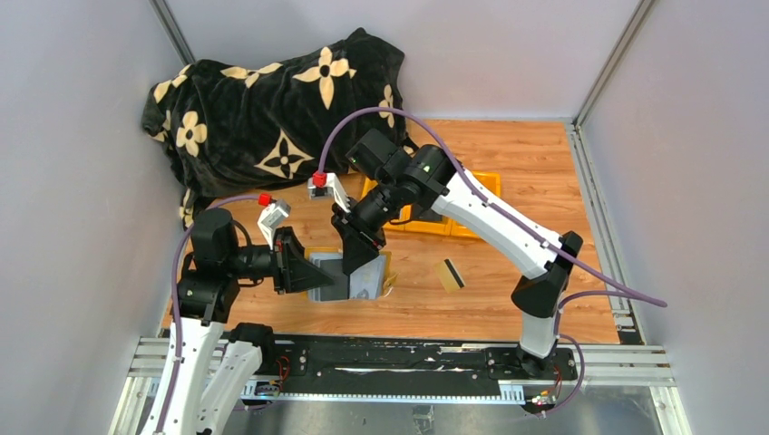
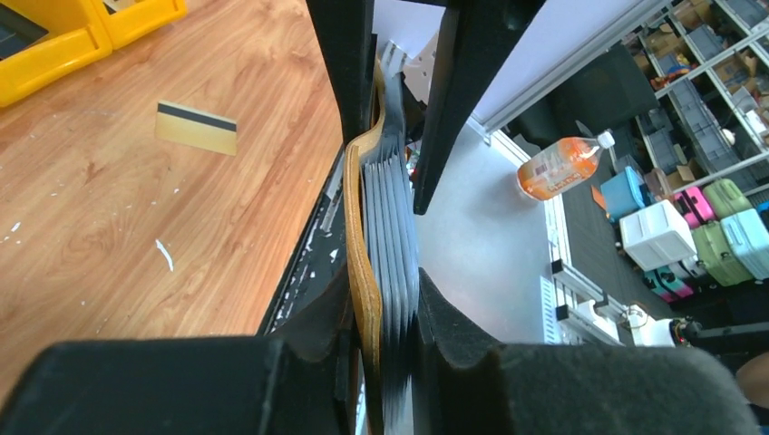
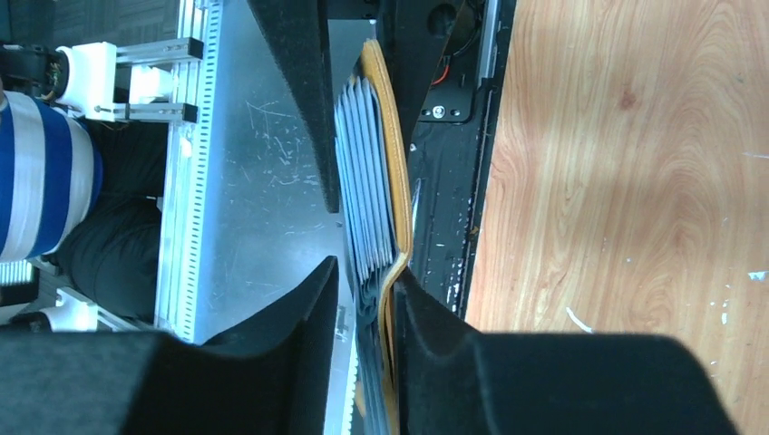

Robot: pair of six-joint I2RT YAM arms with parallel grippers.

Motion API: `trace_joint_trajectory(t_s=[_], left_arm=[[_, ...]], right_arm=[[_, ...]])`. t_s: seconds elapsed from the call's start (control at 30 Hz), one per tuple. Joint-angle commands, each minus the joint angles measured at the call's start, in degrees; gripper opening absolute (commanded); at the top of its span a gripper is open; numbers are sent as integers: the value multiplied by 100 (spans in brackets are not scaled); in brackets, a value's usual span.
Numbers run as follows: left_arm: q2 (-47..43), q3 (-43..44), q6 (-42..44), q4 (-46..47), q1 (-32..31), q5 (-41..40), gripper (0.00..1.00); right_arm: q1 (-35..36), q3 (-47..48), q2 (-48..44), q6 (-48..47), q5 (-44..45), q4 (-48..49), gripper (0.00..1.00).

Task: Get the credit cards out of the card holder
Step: Remove the credit card from the card holder.

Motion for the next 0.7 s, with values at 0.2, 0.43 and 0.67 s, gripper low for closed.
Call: trace_joint_trajectory(t_s=[0.2, 0.43, 0.67], left_arm=[[172, 481, -13, 17, -24, -427, 0], [70, 170, -1992, 1845, -24, -1203, 0], [-236, -1, -2993, 2881, -24, -1723, 0]], right_arm=[[-1143, -1952, -1755, 2189, -414, 3871, 57], [-1649, -3911, -3349, 3940, -84, 6466, 68], [-1219, -5079, -3432, 5174, -703, 7922, 66]])
